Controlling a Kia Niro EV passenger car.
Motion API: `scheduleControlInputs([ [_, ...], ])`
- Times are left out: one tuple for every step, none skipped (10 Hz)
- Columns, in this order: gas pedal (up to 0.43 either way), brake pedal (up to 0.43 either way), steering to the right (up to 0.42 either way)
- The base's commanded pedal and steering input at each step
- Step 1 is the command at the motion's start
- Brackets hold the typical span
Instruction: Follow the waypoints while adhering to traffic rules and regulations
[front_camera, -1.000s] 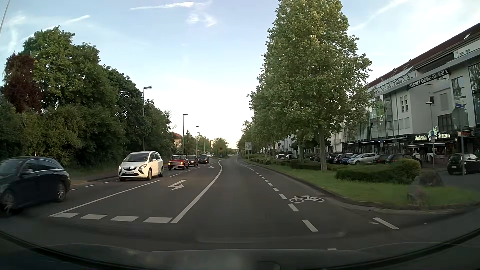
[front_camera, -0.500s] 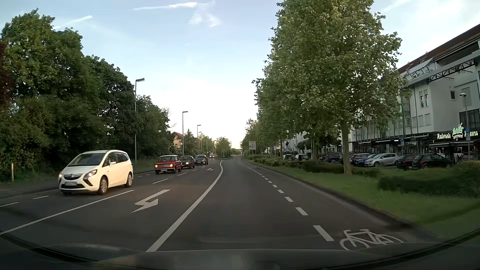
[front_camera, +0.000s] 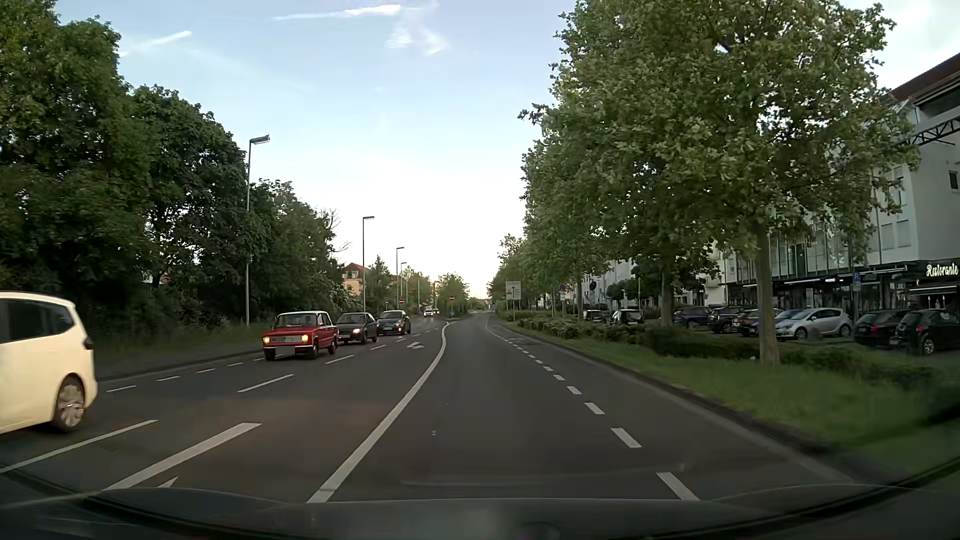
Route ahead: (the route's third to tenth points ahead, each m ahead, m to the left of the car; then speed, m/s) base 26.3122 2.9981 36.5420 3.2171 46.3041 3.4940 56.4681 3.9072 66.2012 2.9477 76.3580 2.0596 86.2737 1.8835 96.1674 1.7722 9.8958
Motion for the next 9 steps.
scheduleControlInputs([
  [0.177,0.0,-0.01],
  [0.177,0.0,-0.008],
  [0.177,0.0,-0.007],
  [0.177,0.0,-0.007],
  [0.177,0.0,-0.007],
  [0.177,0.0,-0.007],
  [0.177,0.0,-0.007],
  [0.177,0.0,-0.007],
  [0.177,0.0,-0.006],
])
